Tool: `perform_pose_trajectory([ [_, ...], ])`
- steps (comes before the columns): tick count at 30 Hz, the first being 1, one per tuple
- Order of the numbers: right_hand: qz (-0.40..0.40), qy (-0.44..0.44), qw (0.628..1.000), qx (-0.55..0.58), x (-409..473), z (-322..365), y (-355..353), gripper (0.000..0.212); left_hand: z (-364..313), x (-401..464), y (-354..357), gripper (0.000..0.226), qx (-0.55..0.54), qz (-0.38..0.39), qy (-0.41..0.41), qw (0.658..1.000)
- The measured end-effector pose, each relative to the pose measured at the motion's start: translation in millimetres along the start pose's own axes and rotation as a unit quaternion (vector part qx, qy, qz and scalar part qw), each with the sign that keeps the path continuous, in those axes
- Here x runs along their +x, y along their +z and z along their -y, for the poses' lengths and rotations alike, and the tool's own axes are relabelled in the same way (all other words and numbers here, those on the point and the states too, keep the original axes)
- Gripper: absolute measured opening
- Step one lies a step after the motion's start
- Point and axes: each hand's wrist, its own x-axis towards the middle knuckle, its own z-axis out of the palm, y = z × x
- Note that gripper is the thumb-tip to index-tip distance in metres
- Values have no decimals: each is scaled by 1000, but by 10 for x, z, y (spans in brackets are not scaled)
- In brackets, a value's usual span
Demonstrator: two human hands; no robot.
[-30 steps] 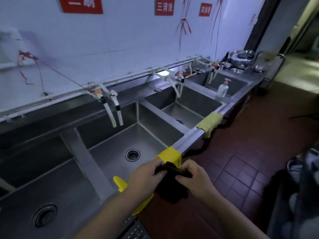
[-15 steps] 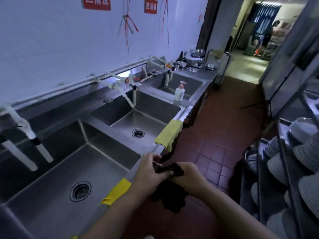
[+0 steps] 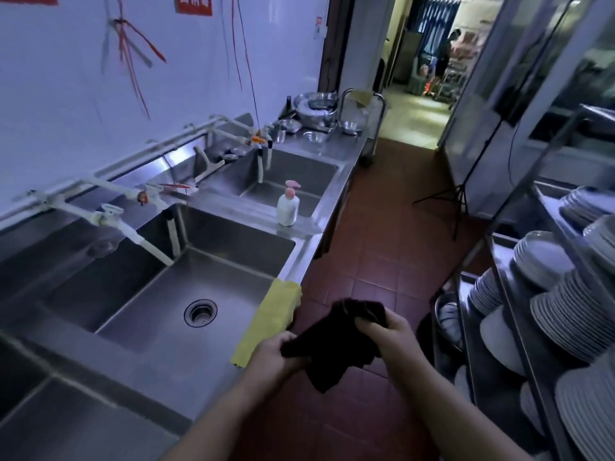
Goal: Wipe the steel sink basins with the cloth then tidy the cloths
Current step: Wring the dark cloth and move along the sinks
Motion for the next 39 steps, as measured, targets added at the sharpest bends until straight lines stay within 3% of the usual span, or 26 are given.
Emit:
perform_pose_trajectory([
  [5,-37,37,995,89,790,-143,-568,7,-318,764,305,30,-145,-36,-15,989],
  [8,-15,56,990,125,1297,-175,-928,9,-571,1291,630,17,-159,-57,-1,986],
  [13,-4,79,991,107,2158,-9,-1537,45,-1092,2113,1236,12,-101,-83,52,990],
  [20,21,83,995,52,3344,72,-2103,11,-1449,3023,1699,14,-54,-128,54,989],
  [28,64,50,996,34,4511,40,-2127,26,-1556,4101,1640,13,-59,-227,21,972],
  [33,100,38,993,-54,5331,275,-2093,43,-1588,5031,1467,10,-72,-219,32,973],
  [39,93,7,971,-222,6633,665,-1939,26,-1819,6265,1131,4,-112,-185,32,976],
])
